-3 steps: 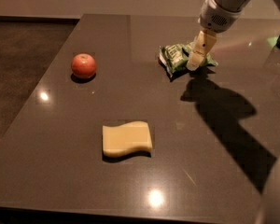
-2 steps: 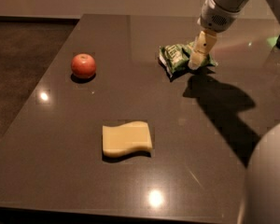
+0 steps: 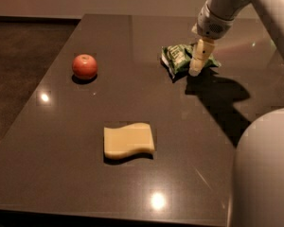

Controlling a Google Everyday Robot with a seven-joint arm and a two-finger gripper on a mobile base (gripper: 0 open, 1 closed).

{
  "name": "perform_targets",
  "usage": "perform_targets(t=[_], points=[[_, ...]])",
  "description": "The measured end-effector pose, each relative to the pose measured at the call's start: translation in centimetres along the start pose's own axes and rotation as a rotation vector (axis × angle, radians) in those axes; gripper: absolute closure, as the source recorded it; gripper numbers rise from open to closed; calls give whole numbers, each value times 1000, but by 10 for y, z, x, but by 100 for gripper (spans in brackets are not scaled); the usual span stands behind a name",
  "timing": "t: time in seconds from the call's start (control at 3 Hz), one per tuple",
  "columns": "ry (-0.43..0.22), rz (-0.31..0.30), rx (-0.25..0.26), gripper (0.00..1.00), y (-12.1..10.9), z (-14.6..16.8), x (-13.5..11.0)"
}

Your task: Pick green jalapeno chip bag

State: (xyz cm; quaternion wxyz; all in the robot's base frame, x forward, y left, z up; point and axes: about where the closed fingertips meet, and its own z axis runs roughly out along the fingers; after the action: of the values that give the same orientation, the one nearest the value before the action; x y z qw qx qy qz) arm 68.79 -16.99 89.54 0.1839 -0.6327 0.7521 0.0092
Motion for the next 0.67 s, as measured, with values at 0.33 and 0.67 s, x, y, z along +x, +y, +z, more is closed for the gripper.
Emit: perform_targets(t=[0.33,0.67], points=[[14,-34,-20,0,1,14,-2],[17,-49,-50,20,5,23,-5]])
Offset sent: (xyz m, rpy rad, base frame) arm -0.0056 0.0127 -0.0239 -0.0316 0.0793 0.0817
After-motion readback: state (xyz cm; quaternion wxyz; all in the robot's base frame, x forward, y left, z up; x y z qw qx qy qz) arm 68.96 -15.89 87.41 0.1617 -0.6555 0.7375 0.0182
